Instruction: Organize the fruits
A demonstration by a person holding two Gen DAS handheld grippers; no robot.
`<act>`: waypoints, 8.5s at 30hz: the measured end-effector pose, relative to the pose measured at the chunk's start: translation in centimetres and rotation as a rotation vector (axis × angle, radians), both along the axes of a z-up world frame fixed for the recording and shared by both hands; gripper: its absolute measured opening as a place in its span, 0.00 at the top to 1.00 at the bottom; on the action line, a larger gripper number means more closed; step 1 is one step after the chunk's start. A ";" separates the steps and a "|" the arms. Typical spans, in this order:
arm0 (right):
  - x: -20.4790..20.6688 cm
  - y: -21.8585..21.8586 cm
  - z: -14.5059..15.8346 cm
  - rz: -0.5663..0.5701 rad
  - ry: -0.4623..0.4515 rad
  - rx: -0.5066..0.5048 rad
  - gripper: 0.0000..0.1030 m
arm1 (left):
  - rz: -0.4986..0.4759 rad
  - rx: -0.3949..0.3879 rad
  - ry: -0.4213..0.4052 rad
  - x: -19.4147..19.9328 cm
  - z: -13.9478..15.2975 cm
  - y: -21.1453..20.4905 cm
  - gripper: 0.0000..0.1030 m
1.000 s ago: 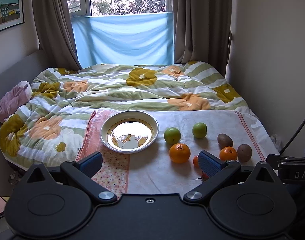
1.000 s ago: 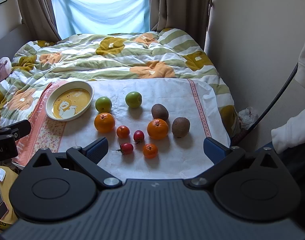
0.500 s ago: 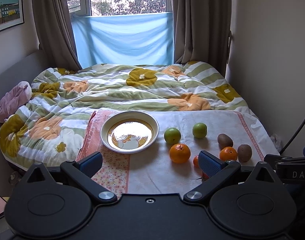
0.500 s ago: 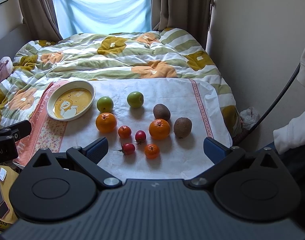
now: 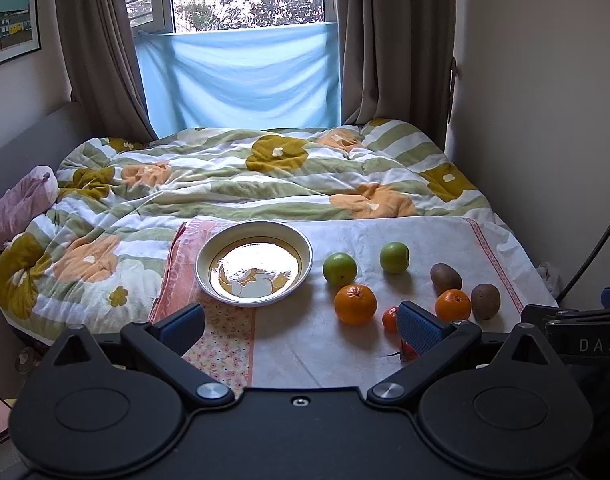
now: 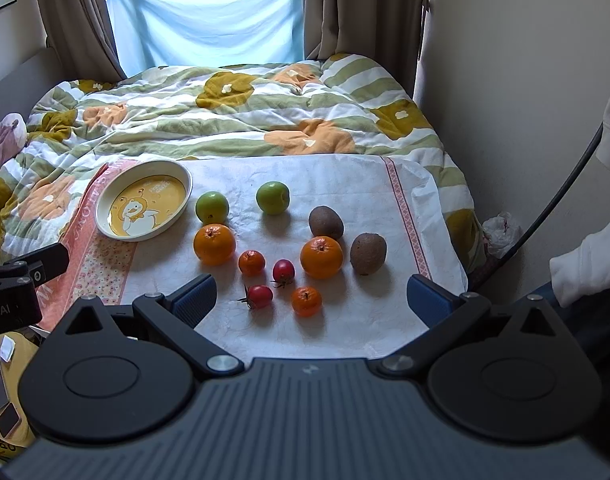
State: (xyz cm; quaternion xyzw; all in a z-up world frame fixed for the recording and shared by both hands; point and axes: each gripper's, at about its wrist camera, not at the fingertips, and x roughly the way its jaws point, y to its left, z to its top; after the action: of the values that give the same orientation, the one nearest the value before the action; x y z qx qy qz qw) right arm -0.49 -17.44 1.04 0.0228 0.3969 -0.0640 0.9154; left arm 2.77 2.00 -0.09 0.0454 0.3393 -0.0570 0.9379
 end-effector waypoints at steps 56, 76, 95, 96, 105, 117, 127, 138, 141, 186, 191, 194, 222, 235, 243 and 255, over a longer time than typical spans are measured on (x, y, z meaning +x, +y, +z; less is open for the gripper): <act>8.8 -4.0 -17.7 0.141 0.105 -0.005 0.02 | -0.574 0.144 0.072 8.4 -20.7 -10.6 0.19; 10.3 -4.1 -20.1 0.143 0.125 0.052 0.19 | -0.703 0.137 0.050 9.6 -22.2 -11.7 0.65; 10.5 -3.3 -20.7 0.172 0.106 0.061 0.48 | -0.696 0.153 0.058 9.2 -22.0 -11.0 0.66; 10.5 -3.3 -20.6 0.168 0.105 0.066 0.48 | -0.693 0.156 0.059 9.2 -22.0 -11.0 0.66; 10.0 -3.6 -18.0 0.183 0.093 0.079 0.48 | -0.627 0.145 0.070 8.2 -20.1 -10.0 0.66; 9.2 -1.7 -10.5 0.288 0.038 0.105 0.48 | -0.373 0.128 0.016 6.2 -12.7 -7.5 0.66; 12.3 2.6 -5.7 0.423 -0.018 0.095 0.48 | -0.082 0.127 -0.055 7.7 -8.1 -2.0 0.66; 20.0 10.2 -4.2 0.442 -0.019 0.157 0.48 | 0.008 0.127 -0.061 14.4 -6.4 4.8 0.66; 23.0 12.0 -4.7 0.417 -0.001 0.167 0.48 | -0.008 0.128 -0.051 17.1 -6.8 6.4 0.66; 37.8 16.7 -15.2 0.206 0.199 0.225 0.48 | -0.297 0.149 0.093 31.4 -16.7 9.5 0.08; 38.2 17.1 -16.0 0.217 0.224 0.274 0.48 | -0.254 0.154 0.089 30.6 -16.2 10.3 0.05; 38.7 17.8 -16.5 0.234 0.227 0.271 0.48 | -0.244 0.149 0.091 29.8 -16.2 10.6 0.04; 36.7 19.4 -14.4 0.324 0.121 0.161 0.00 | -0.156 0.126 0.065 27.0 -14.2 12.0 0.04; 30.5 17.0 -7.1 0.277 0.049 0.141 0.00 | -0.159 0.165 -0.078 22.1 -8.5 11.6 0.04; 23.9 12.7 -2.8 0.230 -0.022 0.123 0.00 | -0.151 0.196 -0.173 17.0 -3.9 8.9 0.04; 14.8 0.9 -1.1 0.157 -0.050 0.083 0.00 | -0.161 0.159 -0.191 10.0 -3.1 -0.1 0.04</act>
State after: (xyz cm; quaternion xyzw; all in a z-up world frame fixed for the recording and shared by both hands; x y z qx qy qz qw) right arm 14.26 -16.58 -0.05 0.0313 0.3769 0.0249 0.9254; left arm 12.72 1.92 -3.24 0.1519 0.2473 -0.1006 0.9517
